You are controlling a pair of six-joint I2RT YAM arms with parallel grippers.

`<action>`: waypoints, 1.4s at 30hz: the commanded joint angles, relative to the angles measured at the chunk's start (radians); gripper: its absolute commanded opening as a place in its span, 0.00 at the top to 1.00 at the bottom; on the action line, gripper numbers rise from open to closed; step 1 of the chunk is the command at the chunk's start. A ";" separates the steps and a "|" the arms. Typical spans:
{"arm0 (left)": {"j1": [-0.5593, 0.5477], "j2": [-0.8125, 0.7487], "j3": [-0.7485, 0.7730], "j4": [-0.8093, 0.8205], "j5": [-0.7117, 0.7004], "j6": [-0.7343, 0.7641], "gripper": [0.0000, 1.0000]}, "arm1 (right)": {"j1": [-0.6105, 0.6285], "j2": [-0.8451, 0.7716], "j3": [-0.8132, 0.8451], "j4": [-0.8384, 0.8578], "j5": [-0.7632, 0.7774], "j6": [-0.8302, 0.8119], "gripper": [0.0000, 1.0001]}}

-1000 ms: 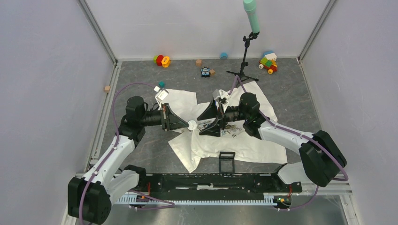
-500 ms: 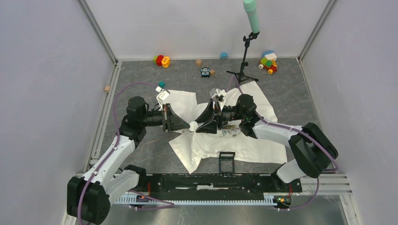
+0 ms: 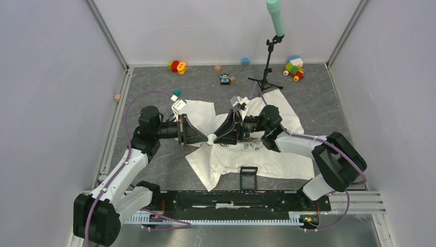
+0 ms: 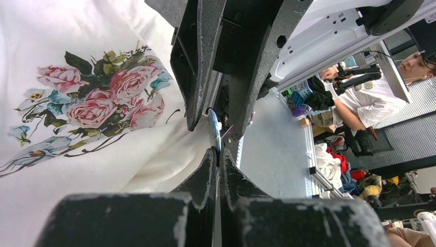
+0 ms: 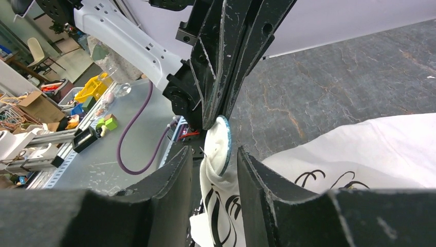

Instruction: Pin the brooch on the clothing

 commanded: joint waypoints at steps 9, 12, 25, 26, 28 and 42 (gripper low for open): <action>-0.007 -0.011 0.001 0.052 0.035 -0.032 0.98 | 0.010 0.021 0.002 -0.010 -0.005 -0.050 0.63; -0.006 -0.010 0.001 0.052 0.035 -0.032 0.98 | 0.013 0.029 0.013 -0.013 -0.008 -0.051 0.64; -0.020 -0.002 -0.002 0.052 0.040 -0.033 0.98 | 0.023 0.050 0.055 -0.017 -0.024 -0.046 0.74; -0.022 -0.002 -0.002 0.052 0.039 -0.032 0.98 | 0.022 0.050 0.057 -0.017 -0.029 -0.042 0.75; -0.023 0.001 -0.003 0.049 0.031 -0.032 0.98 | 0.022 0.054 0.064 -0.011 -0.036 -0.031 0.76; -0.047 0.009 0.008 -0.004 0.024 0.011 0.98 | 0.022 0.081 0.114 -0.093 -0.014 -0.021 0.84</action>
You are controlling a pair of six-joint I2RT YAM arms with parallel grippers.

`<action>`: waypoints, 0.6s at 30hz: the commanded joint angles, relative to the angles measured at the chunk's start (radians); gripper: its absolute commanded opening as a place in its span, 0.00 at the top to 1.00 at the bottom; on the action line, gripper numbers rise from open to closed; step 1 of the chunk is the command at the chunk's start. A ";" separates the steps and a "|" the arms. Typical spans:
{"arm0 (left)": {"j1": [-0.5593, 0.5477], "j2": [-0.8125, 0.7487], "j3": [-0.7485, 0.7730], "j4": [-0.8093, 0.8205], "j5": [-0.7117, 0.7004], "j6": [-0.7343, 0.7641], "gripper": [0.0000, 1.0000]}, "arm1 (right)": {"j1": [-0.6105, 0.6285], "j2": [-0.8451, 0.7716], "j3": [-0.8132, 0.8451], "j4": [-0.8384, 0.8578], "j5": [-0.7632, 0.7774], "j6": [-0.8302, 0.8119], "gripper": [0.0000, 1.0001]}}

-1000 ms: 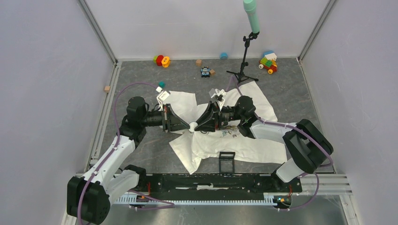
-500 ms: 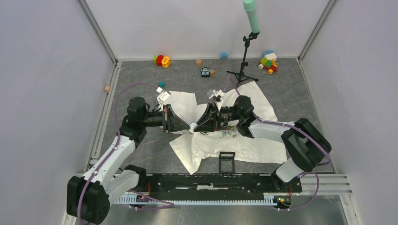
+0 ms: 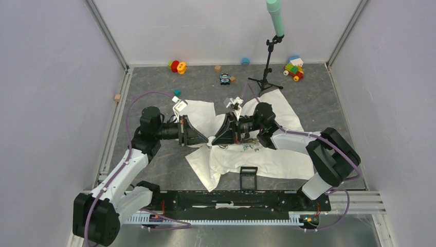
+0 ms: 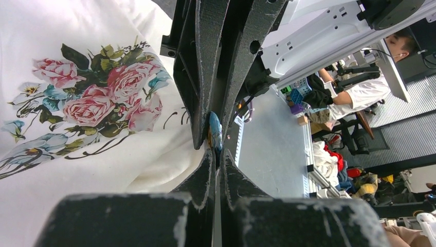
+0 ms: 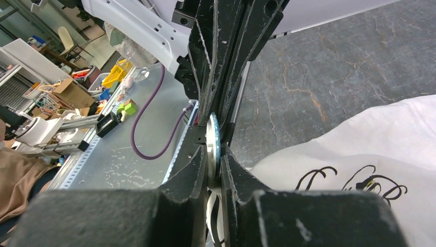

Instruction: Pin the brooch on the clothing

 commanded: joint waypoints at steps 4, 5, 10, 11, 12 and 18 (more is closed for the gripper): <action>-0.034 0.005 0.018 0.011 0.029 0.008 0.98 | 0.006 0.012 0.084 -0.104 0.076 -0.074 0.86; -0.035 0.006 0.018 0.010 0.030 0.008 0.98 | 0.006 0.012 0.094 -0.142 0.083 -0.091 0.86; -0.039 0.008 0.019 0.010 0.030 0.008 0.98 | 0.005 0.015 0.129 -0.281 0.121 -0.165 0.88; -0.038 0.008 0.019 0.011 0.030 0.009 0.98 | 0.006 0.017 0.133 -0.295 0.126 -0.173 0.88; -0.039 0.007 0.019 0.010 0.030 0.008 0.98 | 0.006 0.020 0.135 -0.302 0.129 -0.176 0.88; -0.040 -0.003 0.022 0.005 0.011 0.012 0.98 | 0.003 0.017 0.120 -0.303 0.168 -0.173 0.88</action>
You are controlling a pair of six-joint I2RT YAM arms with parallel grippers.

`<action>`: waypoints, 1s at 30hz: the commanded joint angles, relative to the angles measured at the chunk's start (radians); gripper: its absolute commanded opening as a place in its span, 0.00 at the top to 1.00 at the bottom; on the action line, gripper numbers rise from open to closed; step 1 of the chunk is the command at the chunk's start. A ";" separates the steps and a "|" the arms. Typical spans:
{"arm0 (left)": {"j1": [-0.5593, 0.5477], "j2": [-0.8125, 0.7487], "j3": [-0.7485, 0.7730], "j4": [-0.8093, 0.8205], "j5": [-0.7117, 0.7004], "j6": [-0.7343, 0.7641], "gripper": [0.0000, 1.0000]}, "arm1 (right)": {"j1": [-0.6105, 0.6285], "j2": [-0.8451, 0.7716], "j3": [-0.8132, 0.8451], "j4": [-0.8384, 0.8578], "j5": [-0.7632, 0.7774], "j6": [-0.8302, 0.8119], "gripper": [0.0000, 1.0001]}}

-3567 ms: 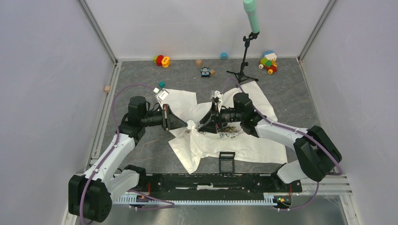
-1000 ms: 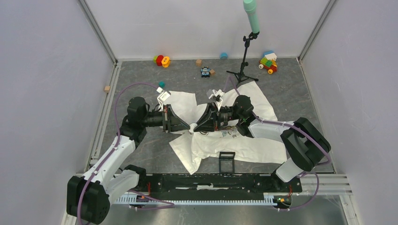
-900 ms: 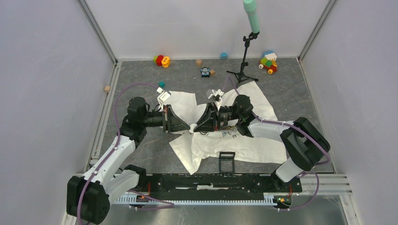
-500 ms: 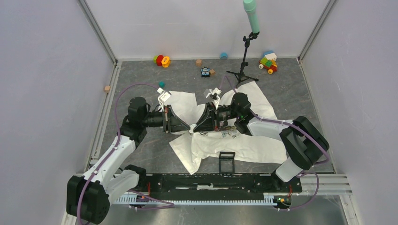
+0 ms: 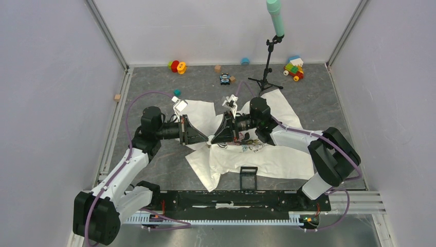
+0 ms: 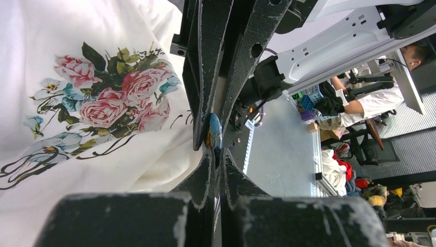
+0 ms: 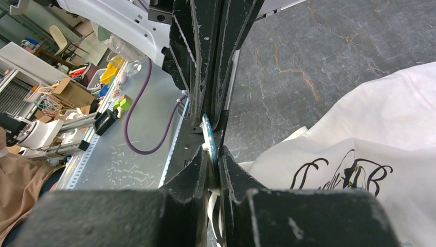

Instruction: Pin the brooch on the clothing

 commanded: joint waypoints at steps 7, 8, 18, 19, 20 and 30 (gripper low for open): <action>-0.037 -0.024 0.026 0.016 0.048 0.003 0.98 | -0.021 0.006 0.000 -0.002 0.202 -0.031 0.88; -0.037 -0.025 0.026 0.016 0.047 0.005 0.98 | -0.026 0.004 -0.006 0.003 0.208 -0.023 0.89; -0.037 -0.023 0.027 0.012 0.061 0.005 0.98 | -0.063 0.019 -0.035 0.050 0.221 0.046 0.90; -0.037 -0.024 0.027 0.012 0.059 0.004 0.98 | -0.063 0.019 -0.035 0.050 0.222 0.047 0.90; -0.037 -0.027 0.026 0.010 0.052 0.005 0.98 | -0.063 0.017 -0.035 0.050 0.223 0.046 0.90; -0.032 -0.017 0.066 -0.142 -0.064 0.094 0.98 | -0.067 -0.001 -0.037 -0.010 0.244 -0.003 0.89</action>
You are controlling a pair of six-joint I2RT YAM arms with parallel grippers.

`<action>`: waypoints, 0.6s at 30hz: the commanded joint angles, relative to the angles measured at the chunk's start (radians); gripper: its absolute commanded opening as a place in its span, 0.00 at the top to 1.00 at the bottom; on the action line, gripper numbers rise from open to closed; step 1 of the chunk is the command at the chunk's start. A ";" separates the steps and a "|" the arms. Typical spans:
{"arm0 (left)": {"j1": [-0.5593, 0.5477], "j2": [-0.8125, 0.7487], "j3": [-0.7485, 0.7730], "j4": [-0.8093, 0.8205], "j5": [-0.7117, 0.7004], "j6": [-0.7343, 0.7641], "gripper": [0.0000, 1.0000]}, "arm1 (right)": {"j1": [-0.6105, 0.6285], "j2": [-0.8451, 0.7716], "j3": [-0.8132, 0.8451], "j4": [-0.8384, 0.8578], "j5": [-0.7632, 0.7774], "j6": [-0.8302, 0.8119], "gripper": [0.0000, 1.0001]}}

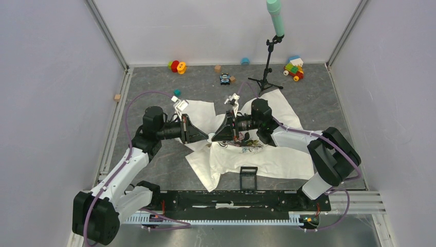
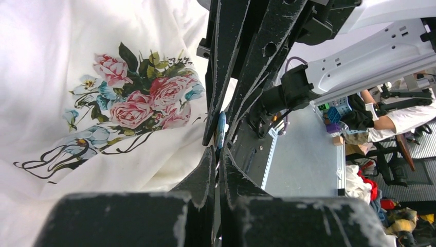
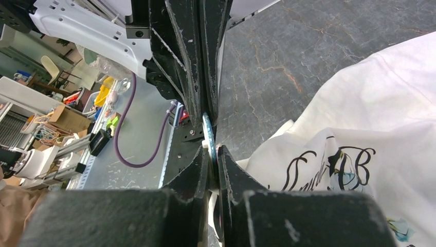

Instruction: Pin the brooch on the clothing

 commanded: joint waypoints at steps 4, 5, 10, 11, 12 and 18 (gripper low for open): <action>-0.012 -0.017 0.047 -0.062 0.044 0.018 0.98 | -0.040 -0.006 -0.006 -0.031 0.152 -0.069 0.87; -0.013 -0.017 0.046 -0.065 0.037 0.017 0.98 | -0.040 -0.008 -0.006 -0.030 0.146 -0.073 0.86; -0.009 -0.006 0.053 -0.098 0.002 0.033 0.98 | -0.040 -0.045 -0.012 -0.059 0.118 -0.115 0.68; -0.008 -0.003 0.057 -0.113 -0.009 0.043 0.98 | -0.040 -0.058 -0.015 -0.074 0.120 -0.133 0.63; -0.008 -0.001 0.061 -0.126 -0.017 0.050 0.98 | -0.040 -0.071 -0.017 -0.099 0.127 -0.150 0.60; -0.005 0.002 0.088 -0.214 -0.098 0.101 0.62 | -0.046 -0.155 -0.011 -0.265 0.194 -0.266 0.37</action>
